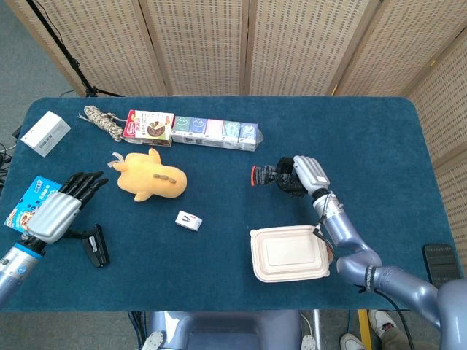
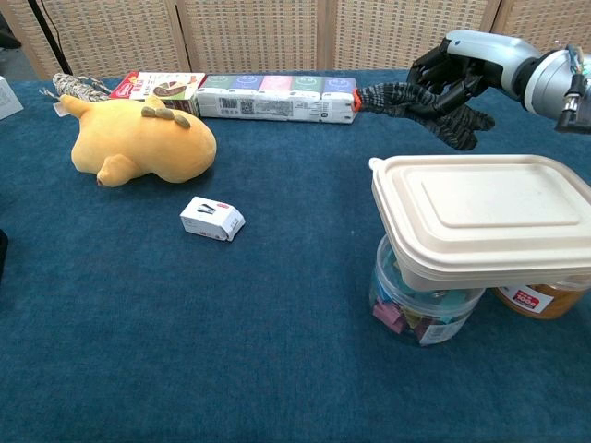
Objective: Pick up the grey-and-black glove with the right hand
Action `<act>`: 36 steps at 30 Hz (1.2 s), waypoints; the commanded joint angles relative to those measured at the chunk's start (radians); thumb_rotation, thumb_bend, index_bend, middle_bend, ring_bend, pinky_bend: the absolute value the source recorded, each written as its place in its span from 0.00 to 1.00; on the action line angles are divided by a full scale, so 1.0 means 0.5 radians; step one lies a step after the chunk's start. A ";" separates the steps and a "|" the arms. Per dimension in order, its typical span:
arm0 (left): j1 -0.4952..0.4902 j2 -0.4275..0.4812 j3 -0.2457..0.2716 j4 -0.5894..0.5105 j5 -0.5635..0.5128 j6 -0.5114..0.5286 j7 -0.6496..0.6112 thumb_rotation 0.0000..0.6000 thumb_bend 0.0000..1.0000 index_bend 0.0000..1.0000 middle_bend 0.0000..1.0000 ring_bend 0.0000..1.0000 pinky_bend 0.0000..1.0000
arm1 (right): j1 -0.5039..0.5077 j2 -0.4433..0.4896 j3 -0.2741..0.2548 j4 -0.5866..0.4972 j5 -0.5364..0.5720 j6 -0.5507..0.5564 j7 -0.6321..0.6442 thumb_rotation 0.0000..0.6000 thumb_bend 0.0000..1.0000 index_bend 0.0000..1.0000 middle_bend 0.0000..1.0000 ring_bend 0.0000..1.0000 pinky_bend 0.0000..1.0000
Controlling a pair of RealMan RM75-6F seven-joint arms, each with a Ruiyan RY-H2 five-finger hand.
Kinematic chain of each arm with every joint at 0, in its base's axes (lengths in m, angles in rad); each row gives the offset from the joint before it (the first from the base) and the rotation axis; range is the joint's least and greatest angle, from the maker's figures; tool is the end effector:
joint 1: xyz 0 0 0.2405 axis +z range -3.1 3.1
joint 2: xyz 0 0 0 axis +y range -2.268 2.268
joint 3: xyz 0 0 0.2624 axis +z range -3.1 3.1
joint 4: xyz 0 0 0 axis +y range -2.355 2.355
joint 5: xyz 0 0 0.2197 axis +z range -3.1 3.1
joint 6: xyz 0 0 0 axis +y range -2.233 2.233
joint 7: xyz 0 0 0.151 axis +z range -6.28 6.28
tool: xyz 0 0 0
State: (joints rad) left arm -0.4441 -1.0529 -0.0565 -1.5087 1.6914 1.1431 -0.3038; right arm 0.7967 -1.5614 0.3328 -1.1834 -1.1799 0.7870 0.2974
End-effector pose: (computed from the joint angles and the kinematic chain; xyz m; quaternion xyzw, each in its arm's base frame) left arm -0.2641 0.2941 0.1323 -0.7398 -0.3656 -0.3991 0.3997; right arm -0.1637 -0.4352 0.0058 0.6116 -0.5266 0.4738 0.3524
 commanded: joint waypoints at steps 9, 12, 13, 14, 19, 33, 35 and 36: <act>-0.482 -0.011 0.001 -0.092 0.123 -0.413 -0.313 1.00 0.04 0.00 0.00 0.00 0.00 | 0.024 0.080 0.062 -0.497 0.326 0.099 -0.412 1.00 0.45 0.55 0.60 0.54 0.61; -0.555 -0.041 -0.020 -0.109 0.088 -0.476 -0.305 1.00 0.04 0.00 0.00 0.00 0.00 | 0.053 0.061 0.071 -0.569 0.370 0.137 -0.503 1.00 0.45 0.55 0.60 0.54 0.61; -0.576 -0.050 -0.026 -0.119 0.074 -0.496 -0.312 1.00 0.04 0.00 0.00 0.00 0.00 | 0.064 0.054 0.076 -0.586 0.388 0.144 -0.527 1.00 0.45 0.55 0.60 0.54 0.61; -0.594 -0.056 -0.029 -0.129 0.061 -0.512 -0.323 1.00 0.04 0.00 0.00 0.00 0.00 | 0.074 0.047 0.080 -0.601 0.406 0.151 -0.549 1.00 0.45 0.55 0.60 0.54 0.61; -0.686 -0.082 -0.040 -0.172 0.019 -0.575 -0.399 1.00 0.04 0.00 0.00 0.00 0.00 | 0.126 -0.008 0.109 -0.658 0.485 0.198 -0.632 1.00 0.45 0.55 0.60 0.54 0.61; -0.879 -0.121 -0.041 -0.230 -0.096 -0.758 -0.389 1.00 0.04 0.00 0.00 0.00 0.00 | 0.201 -0.080 0.173 -0.723 0.759 0.247 -0.731 1.00 0.47 0.55 0.60 0.54 0.61; -0.902 -0.128 -0.045 -0.234 -0.123 -0.788 -0.357 1.00 0.04 0.00 0.00 0.00 0.00 | 0.203 -0.070 0.178 -0.742 0.805 0.244 -0.741 1.00 0.48 0.55 0.60 0.54 0.61; -0.910 -0.133 -0.048 -0.234 -0.136 -0.797 -0.337 1.00 0.04 0.00 0.00 0.00 0.00 | 0.204 -0.066 0.179 -0.751 0.820 0.243 -0.745 1.00 0.48 0.55 0.60 0.54 0.61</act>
State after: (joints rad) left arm -0.8900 -1.1146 -0.0775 -1.6238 1.6344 0.7545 -0.4862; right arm 0.8966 -1.5982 0.4195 -1.5509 -0.7815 0.9098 -0.0696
